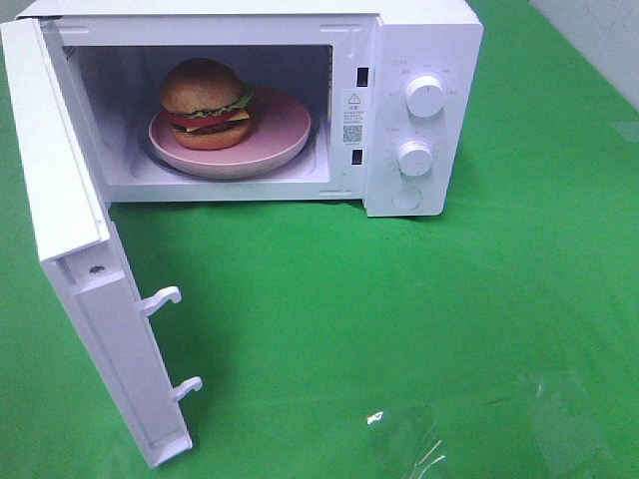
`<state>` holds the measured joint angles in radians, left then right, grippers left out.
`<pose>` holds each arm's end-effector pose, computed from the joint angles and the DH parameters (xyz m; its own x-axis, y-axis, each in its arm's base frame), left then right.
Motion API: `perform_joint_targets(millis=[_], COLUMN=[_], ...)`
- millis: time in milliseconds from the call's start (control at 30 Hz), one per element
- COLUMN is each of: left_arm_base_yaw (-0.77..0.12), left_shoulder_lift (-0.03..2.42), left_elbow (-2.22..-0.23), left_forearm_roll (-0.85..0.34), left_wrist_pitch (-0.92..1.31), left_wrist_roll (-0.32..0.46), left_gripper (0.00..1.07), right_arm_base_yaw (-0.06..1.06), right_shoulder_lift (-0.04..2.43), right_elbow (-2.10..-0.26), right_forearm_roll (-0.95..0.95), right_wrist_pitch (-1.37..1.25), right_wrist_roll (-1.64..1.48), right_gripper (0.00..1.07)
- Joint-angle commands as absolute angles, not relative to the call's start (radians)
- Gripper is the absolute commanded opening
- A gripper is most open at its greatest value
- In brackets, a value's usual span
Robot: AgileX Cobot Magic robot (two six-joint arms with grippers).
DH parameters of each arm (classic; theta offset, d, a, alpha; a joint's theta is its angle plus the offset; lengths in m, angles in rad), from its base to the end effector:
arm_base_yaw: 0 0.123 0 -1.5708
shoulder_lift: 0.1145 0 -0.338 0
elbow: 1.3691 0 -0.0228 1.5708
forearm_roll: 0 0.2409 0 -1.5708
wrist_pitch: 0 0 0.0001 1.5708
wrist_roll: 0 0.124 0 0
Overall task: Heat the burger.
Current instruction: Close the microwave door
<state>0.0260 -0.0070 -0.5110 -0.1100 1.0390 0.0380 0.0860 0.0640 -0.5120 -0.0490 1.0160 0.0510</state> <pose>-0.0385 -0.0127 0.2634 -0.4188 -0.0288 -0.9076 0.0525 0.9971 -0.0558 -0.0267 -0.0075 0.2682 -0.4614 -0.0145 -0.8871 -0.0374 0.9993 0.0031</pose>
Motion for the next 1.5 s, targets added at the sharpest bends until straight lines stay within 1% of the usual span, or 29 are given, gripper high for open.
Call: perform_joint_targets(millis=[33,133,1500], left_arm_base_yaw=[0.029,0.029,0.029], left_shoulder_lift=[-0.023,-0.023,-0.023], left_elbow=[-0.509,-0.509,-0.509], left_forearm_roll=[-0.11,-0.11,-0.108], left_wrist_pitch=[1.035,1.035,1.035], left_wrist_roll=[0.04,0.04,0.04], left_gripper=[1.0,1.0,1.0], right_arm_base_yaw=[0.066,0.057,0.058], right_shoulder_lift=[0.022,-0.032,-0.03], right_elbow=[-0.507,-0.507,-0.507], right_forearm_roll=[-0.046,-0.046,-0.046], right_wrist_pitch=[1.002,1.002,1.002], right_wrist_roll=[0.057,0.057,0.057], right_gripper=[0.76,0.76,0.76])
